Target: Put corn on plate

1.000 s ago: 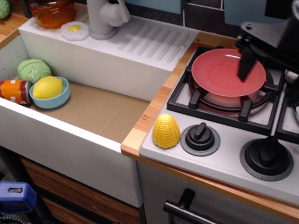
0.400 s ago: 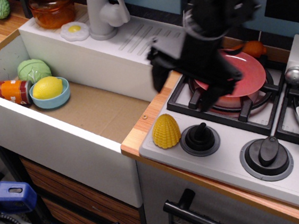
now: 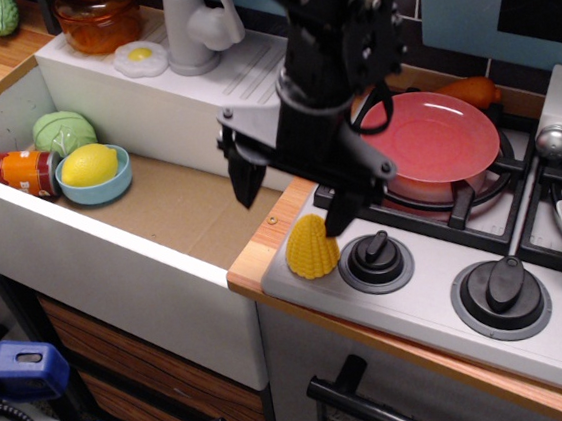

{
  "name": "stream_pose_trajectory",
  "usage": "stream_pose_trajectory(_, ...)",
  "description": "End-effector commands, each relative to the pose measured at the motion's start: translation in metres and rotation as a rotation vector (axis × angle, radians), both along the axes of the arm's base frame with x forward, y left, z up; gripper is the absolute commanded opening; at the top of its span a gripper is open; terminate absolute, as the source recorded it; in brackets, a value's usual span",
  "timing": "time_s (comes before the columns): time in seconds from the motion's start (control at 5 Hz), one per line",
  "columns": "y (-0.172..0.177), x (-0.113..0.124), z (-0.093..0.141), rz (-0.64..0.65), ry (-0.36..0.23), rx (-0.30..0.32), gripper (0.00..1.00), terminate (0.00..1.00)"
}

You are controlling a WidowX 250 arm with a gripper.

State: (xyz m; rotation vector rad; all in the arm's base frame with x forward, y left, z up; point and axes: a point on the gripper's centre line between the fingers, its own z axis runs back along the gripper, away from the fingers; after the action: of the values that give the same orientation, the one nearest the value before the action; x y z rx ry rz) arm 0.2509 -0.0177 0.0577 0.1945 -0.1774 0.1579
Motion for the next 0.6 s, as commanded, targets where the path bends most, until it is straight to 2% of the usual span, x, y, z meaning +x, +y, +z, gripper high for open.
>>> stream_pose_trajectory(0.0, 0.005, -0.002, 0.0, -0.007, -0.057, -0.03, 1.0, 0.0)
stream_pose_trajectory(0.4, 0.006, 0.007, -0.014, -0.035, -0.065, -0.062, 1.0, 0.0)
